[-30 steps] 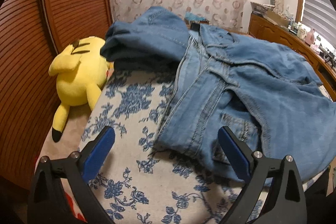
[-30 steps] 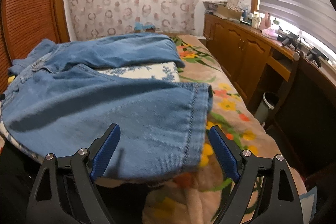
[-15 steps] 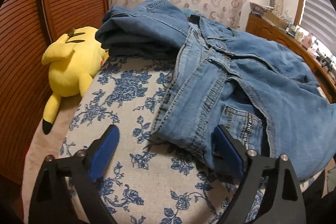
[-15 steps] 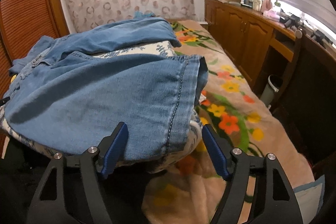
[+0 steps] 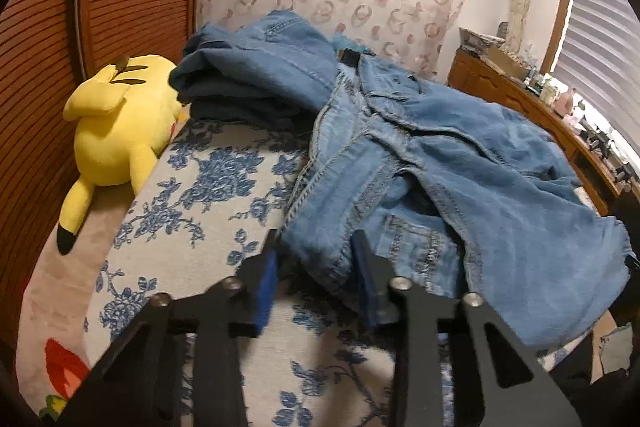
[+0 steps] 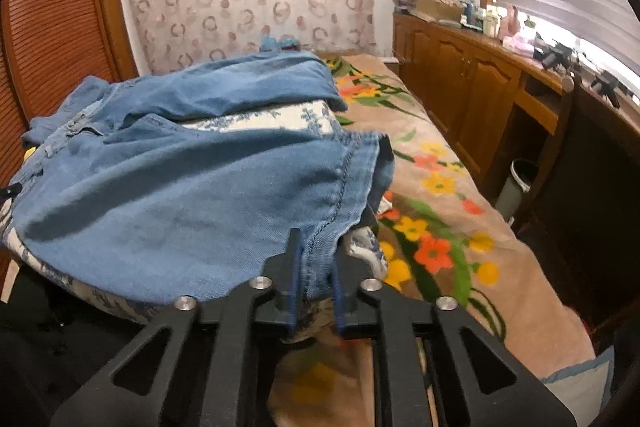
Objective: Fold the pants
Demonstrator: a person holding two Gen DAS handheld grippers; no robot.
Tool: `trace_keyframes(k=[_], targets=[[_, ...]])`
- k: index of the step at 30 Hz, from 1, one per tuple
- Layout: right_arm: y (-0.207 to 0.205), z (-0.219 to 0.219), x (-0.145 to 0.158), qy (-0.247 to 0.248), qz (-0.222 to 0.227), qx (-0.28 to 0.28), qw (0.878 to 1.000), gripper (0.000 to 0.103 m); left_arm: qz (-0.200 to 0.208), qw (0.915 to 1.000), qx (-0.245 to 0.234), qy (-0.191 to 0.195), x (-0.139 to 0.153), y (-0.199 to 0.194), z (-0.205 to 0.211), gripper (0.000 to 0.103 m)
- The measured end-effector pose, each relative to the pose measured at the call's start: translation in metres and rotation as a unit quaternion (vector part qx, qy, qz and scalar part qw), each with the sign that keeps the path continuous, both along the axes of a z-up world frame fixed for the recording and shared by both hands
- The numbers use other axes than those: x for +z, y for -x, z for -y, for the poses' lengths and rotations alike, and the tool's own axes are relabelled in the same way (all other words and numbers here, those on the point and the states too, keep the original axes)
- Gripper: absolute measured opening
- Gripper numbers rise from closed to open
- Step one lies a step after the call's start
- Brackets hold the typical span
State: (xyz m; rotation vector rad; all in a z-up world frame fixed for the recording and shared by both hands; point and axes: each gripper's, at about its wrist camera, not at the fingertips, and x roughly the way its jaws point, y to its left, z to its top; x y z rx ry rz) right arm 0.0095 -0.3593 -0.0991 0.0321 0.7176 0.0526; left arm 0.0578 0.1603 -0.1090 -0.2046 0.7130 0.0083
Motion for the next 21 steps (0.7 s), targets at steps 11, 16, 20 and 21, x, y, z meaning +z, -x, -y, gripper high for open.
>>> trace_keyframes(k=[11, 16, 20, 21], targets=[[-0.024, -0.027, 0.072, -0.001, 0.092, 0.051, 0.994, 0.004, 0.071, 0.9972, -0.023, 0.0, 0.059, 0.027, 0.014, 0.009], [-0.054, -0.067, 0.099, -0.015, 0.127, 0.103, 0.986, 0.004, 0.066, 0.9975, -0.024, -0.011, 0.058, 0.025, 0.016, 0.009], [-0.081, -0.103, 0.087, -0.019, 0.099, 0.152, 0.983, 0.004, 0.049, 0.9985, -0.021, -0.007, 0.046, 0.022, 0.015, 0.009], [-0.089, -0.111, 0.077, -0.02, 0.078, 0.164, 0.983, 0.004, 0.046, 0.9987, -0.021, -0.007, 0.044, 0.022, 0.014, 0.009]])
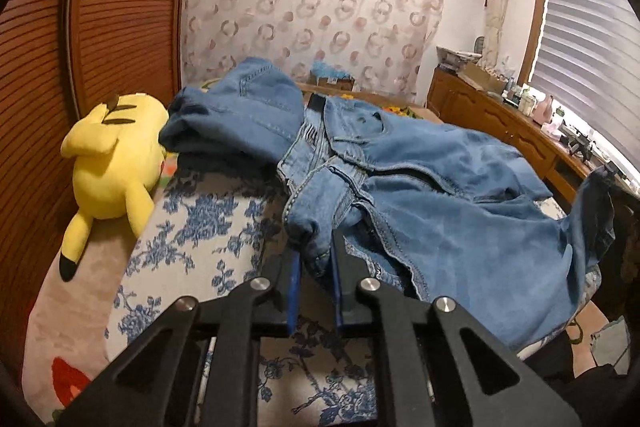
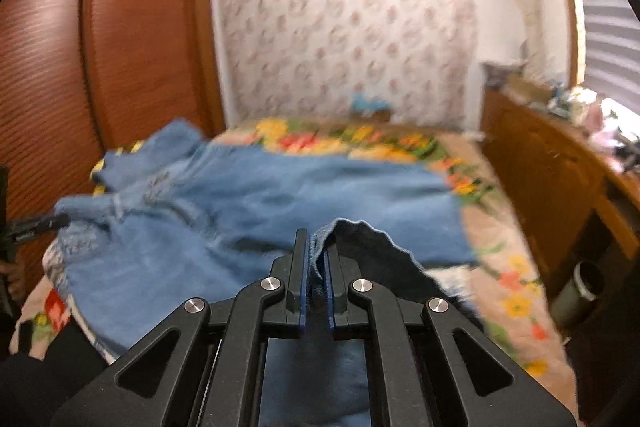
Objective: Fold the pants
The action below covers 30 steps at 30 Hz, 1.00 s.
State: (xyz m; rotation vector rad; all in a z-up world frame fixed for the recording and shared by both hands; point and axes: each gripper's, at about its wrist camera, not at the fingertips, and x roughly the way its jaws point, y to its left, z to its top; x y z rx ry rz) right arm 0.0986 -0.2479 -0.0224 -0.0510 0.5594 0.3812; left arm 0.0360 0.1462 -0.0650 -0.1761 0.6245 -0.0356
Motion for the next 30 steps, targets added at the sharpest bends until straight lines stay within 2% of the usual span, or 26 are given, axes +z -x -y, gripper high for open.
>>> trace_keyframes(k=[4, 5, 6, 7, 11, 13, 17, 23, 25, 26, 30], targets=[[-0.017, -0.009, -0.028, 0.008, -0.051, 0.007, 0.999, 0.006, -0.01, 0.9999, 0.0, -0.002, -0.009, -0.001, 0.001, 0.009], [-0.016, -0.006, -0.031, 0.005, -0.055, -0.001, 0.999, 0.01, -0.012, 0.9999, 0.0, -0.003, -0.01, -0.001, 0.002, 0.009], [-0.016, 0.001, -0.031, 0.0, -0.057, -0.011, 0.998, 0.027, -0.013, 0.9999, 0.0, -0.003, -0.012, -0.001, 0.002, 0.009], [-0.012, 0.009, -0.031, -0.008, -0.057, -0.018, 0.998, 0.039, -0.015, 0.9999, 0.001, -0.003, -0.013, -0.001, 0.002, 0.009], [0.006, 0.035, -0.016, -0.023, -0.032, -0.048, 0.998, 0.045, -0.019, 0.9998, 0.004, -0.004, -0.016, -0.004, 0.002, 0.01], [0.018, 0.05, -0.013, -0.022, -0.026, -0.068, 0.997, 0.045, -0.021, 0.9998, 0.005, -0.005, -0.018, -0.005, 0.003, 0.01], [0.034, 0.07, -0.021, -0.018, -0.042, -0.091, 0.995, 0.045, -0.027, 0.9996, 0.007, -0.007, -0.021, -0.007, 0.006, 0.01], [0.037, 0.079, -0.044, -0.021, -0.076, -0.09, 0.993, 0.044, -0.038, 0.9992, 0.009, -0.012, -0.028, -0.014, 0.006, 0.01], [0.037, 0.079, -0.045, -0.023, -0.072, -0.089, 0.993, 0.021, -0.034, 0.9993, 0.011, -0.011, -0.029, -0.015, 0.004, 0.01], [0.038, 0.078, -0.043, -0.021, -0.065, -0.086, 0.994, 0.016, -0.026, 0.9996, 0.01, -0.01, -0.028, -0.013, 0.005, 0.009], [0.044, 0.087, -0.026, -0.021, -0.039, -0.091, 0.995, 0.009, 0.018, 0.9997, 0.014, -0.005, -0.007, 0.002, 0.005, 0.007]])
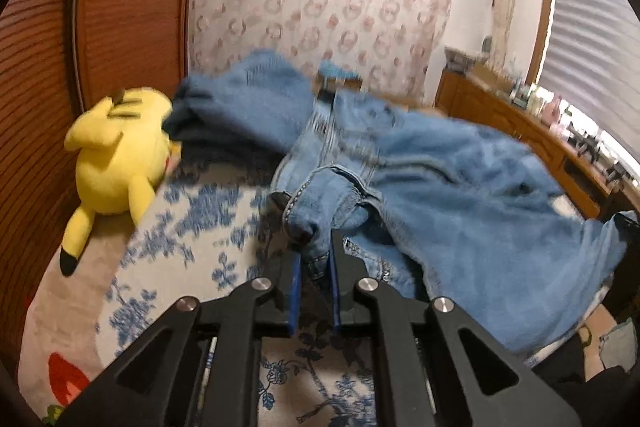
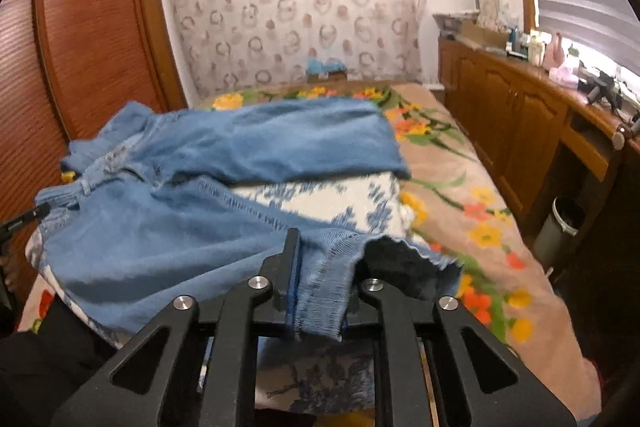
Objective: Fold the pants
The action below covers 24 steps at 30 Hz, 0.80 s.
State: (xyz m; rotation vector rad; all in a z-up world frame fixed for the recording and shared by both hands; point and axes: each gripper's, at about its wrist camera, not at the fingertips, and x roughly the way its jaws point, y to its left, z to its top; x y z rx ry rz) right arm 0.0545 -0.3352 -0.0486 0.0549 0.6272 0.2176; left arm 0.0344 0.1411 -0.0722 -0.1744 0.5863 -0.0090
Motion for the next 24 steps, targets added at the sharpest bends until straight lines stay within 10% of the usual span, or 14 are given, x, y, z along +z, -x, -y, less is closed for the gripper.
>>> trace_keyframes(k=[14, 24], targets=[[0.016, 0.02, 0.096, 0.02, 0.107, -0.007, 0.994, 0.006, 0.118, 0.9926, 0.015, 0.025, 0.093, 0.051, -0.014, 0.006], [-0.008, 0.01, 0.091, 0.046, 0.106, -0.005, 0.993, 0.006, 0.077, 0.9969, -0.002, 0.015, 0.08, 0.035, -0.006, 0.006]])
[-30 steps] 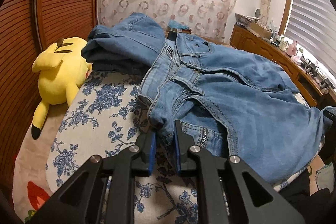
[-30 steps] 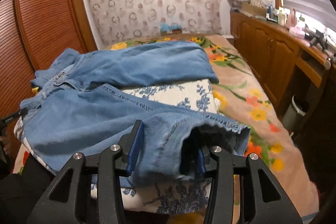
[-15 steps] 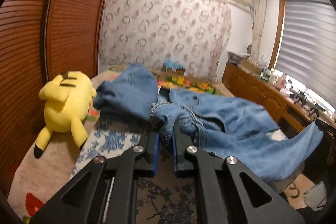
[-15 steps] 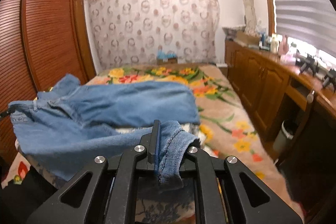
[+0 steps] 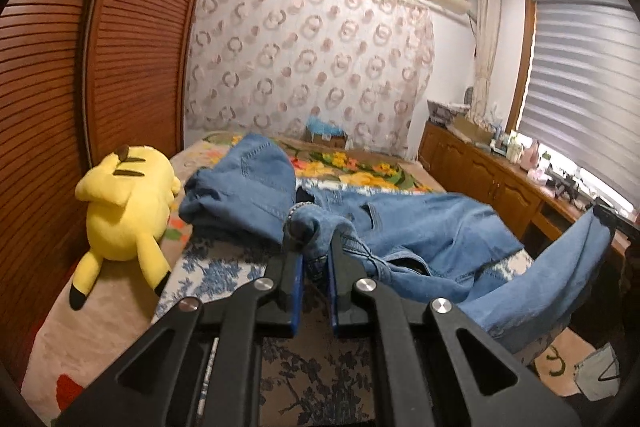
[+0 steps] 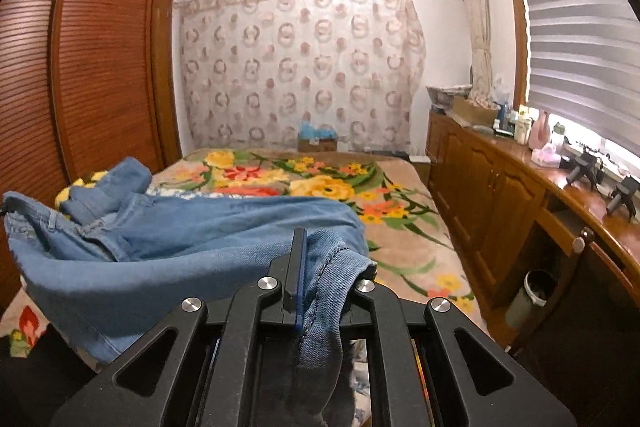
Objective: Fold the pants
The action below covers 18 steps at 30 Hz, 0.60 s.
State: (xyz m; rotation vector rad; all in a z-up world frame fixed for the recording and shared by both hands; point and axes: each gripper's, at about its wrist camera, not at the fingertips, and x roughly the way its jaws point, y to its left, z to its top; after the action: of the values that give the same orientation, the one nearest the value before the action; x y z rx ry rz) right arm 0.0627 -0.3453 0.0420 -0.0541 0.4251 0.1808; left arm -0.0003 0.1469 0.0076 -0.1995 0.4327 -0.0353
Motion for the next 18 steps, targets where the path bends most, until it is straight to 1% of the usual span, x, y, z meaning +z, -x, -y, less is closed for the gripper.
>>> trace_keyframes(k=[4, 10, 13, 18], targets=[[-0.011, -0.005, -0.022, 0.019, -0.019, -0.008, 1.0, 0.006, -0.018, 0.9998, 0.0, -0.002, -0.012, -0.007, 0.002, 0.006], [-0.027, -0.004, -0.052, 0.017, -0.048, -0.012, 0.999, 0.006, -0.037, 0.9993, -0.006, -0.006, -0.024, -0.018, 0.006, 0.006], [-0.036, -0.002, -0.059, 0.01, -0.054, -0.017, 0.998, 0.006, -0.041, 0.9991, -0.008, -0.012, -0.025, -0.027, 0.008, 0.006], [-0.051, 0.001, -0.062, 0.004, -0.051, -0.03, 0.998, 0.006, -0.034, 0.9993, -0.012, -0.008, -0.019, -0.044, 0.011, 0.006]])
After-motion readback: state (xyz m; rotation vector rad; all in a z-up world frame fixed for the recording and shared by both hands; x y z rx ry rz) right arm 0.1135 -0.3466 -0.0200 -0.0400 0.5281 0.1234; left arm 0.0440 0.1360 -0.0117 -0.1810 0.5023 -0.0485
